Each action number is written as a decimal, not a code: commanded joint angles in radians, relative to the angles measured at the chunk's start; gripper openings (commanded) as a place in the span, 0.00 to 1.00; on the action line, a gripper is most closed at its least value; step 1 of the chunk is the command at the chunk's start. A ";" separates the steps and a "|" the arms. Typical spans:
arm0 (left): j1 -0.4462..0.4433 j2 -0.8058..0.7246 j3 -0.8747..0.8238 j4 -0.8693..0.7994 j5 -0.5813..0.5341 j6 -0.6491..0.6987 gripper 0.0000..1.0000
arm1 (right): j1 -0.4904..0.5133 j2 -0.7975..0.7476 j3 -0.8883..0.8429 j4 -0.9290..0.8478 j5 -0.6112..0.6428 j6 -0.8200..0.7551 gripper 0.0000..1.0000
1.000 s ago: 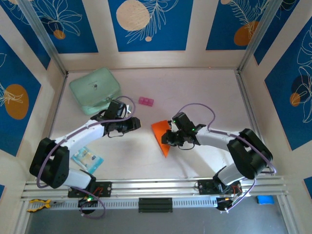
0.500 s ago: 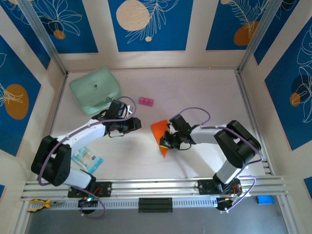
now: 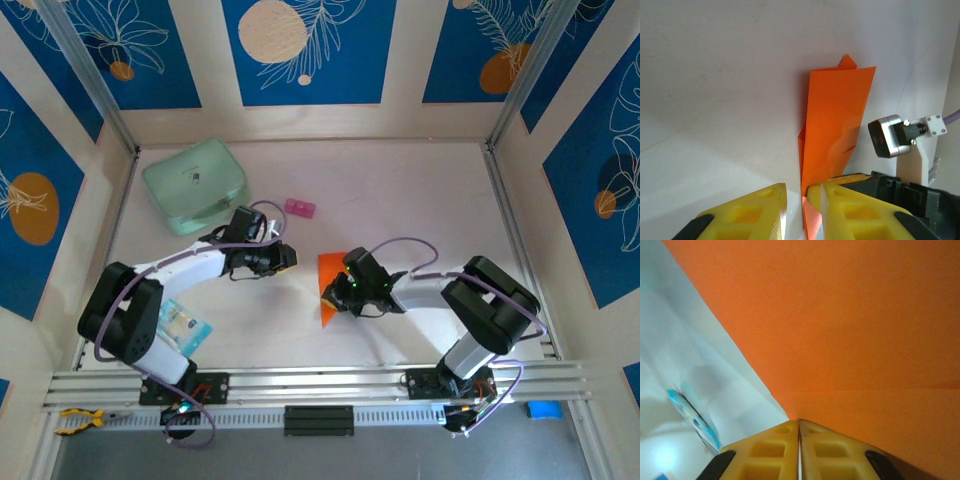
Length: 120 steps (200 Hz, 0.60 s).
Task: Fold a paper plane with a square sheet of paper (pick it up from the middle)
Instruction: Rotate the paper at the center of the table.
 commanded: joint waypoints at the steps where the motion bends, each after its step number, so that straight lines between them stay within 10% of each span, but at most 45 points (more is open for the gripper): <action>1: -0.010 0.014 0.005 0.038 0.055 -0.019 0.25 | 0.037 0.035 -0.055 -0.049 0.109 0.178 0.11; 55: -0.030 0.040 0.030 0.040 0.079 -0.018 0.24 | 0.034 -0.048 -0.017 0.008 0.073 -0.025 0.19; 120: -0.048 0.063 0.070 0.023 0.075 0.003 0.25 | 0.015 -0.299 0.054 -0.435 0.263 -0.243 0.28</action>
